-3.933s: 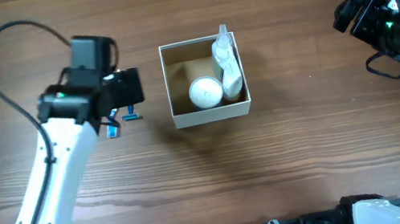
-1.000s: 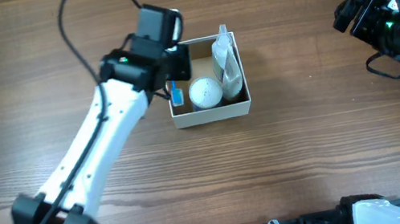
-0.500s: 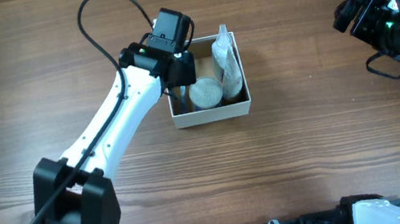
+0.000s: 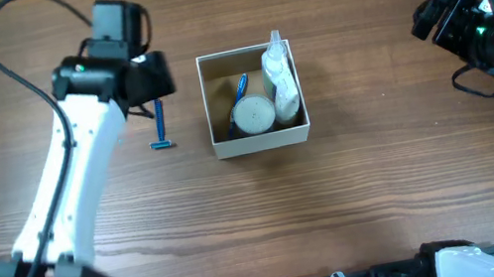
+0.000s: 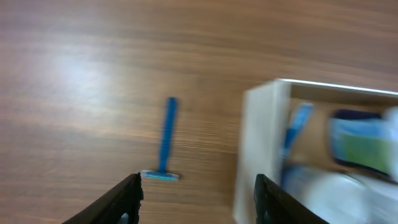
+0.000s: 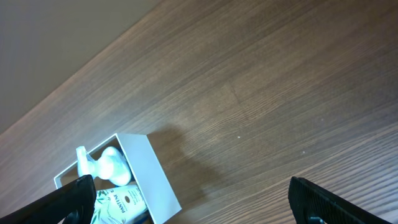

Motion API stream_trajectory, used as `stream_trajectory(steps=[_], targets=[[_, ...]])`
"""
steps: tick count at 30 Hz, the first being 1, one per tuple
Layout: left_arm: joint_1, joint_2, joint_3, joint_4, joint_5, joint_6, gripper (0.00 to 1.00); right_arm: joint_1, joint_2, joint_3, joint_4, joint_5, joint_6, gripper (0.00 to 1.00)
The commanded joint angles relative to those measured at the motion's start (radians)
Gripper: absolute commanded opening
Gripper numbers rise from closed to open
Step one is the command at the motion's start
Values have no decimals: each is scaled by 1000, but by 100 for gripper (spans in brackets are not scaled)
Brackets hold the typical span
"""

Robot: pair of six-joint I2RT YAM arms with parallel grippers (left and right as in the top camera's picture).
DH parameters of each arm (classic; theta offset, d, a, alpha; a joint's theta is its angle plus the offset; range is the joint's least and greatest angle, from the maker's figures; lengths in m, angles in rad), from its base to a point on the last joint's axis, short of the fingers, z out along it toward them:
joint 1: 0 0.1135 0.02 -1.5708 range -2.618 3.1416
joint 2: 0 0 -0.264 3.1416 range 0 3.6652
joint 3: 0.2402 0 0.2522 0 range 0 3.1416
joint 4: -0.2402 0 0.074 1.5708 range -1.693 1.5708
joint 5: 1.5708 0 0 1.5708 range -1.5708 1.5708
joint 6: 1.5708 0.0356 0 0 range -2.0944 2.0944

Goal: Pack container
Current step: 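Grasp the blue razor with the left gripper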

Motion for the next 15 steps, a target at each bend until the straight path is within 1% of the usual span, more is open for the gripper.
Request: stream_trajectory(steps=[1, 3, 5, 9, 13, 14, 15], targets=[[61, 150, -64, 18, 2, 18, 56, -1, 8, 6, 3, -13, 10, 100], [77, 226, -70, 43, 53, 87, 54, -1, 8, 6, 3, -13, 10, 100], [82, 300, -70, 67, 79, 129, 52, -1, 8, 6, 3, -13, 10, 100], [82, 394, -70, 106, 75, 141, 52, -1, 8, 6, 3, -13, 11, 100], [82, 428, -70, 132, 75, 141, 52, -1, 8, 6, 3, -13, 10, 100], [82, 432, -70, 139, 75, 142, 51, -1, 8, 6, 3, -13, 10, 100], [82, 439, -70, 147, 75, 141, 48, -1, 8, 6, 3, -13, 10, 100]])
